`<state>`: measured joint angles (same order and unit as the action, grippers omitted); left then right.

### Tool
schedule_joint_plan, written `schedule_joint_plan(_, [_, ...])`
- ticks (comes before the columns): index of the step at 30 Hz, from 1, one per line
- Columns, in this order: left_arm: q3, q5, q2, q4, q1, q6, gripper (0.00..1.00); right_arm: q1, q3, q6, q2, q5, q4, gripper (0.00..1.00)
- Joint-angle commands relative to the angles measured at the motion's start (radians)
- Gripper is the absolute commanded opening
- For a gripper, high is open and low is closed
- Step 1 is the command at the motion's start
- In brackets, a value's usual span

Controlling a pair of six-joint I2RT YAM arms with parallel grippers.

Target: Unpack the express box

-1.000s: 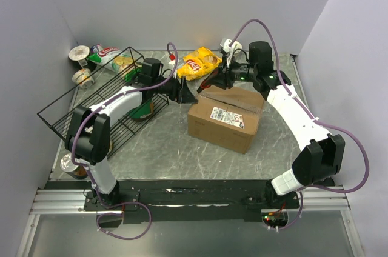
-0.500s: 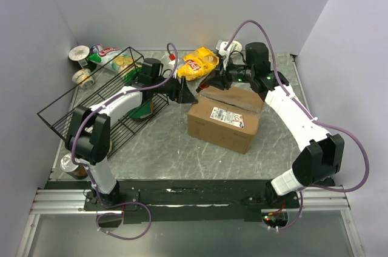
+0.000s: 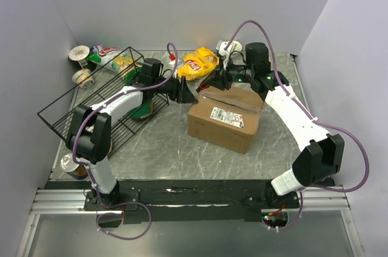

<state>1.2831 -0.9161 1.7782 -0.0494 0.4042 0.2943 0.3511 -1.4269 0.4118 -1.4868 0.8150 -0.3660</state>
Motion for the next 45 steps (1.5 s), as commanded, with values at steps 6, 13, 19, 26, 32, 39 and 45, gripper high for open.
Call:
schedule_joint_plan(6, [-0.005,0.054,0.04,-0.04,0.01,-0.034,0.77,0.005,-0.056,-0.024,0.016,0.029,0.018,0.0])
schedule_joint_plan(13, [-0.007,0.052,0.043,-0.037,0.01,-0.032,0.77,0.003,-0.069,0.018,0.008,0.006,-0.013,0.0])
schedule_joint_plan(19, [-0.005,0.059,0.044,-0.038,0.01,-0.032,0.77,0.005,-0.095,0.042,-0.004,-0.011,-0.068,0.0])
schedule_joint_plan(26, [-0.001,0.057,0.052,-0.041,0.012,-0.032,0.77,0.003,-0.109,0.018,-0.016,-0.014,-0.097,0.0])
schedule_joint_plan(32, [-0.004,0.054,0.055,-0.038,0.012,-0.029,0.77,0.003,-0.056,-0.037,0.02,0.007,0.007,0.0])
schedule_joint_plan(39, [-0.005,0.057,0.053,-0.037,0.012,-0.03,0.77,0.005,-0.076,-0.041,0.002,0.015,0.007,0.0])
schedule_joint_plan(45, [-0.007,0.062,0.053,-0.035,0.012,-0.029,0.77,0.006,-0.081,-0.004,-0.013,0.009,-0.033,0.0])
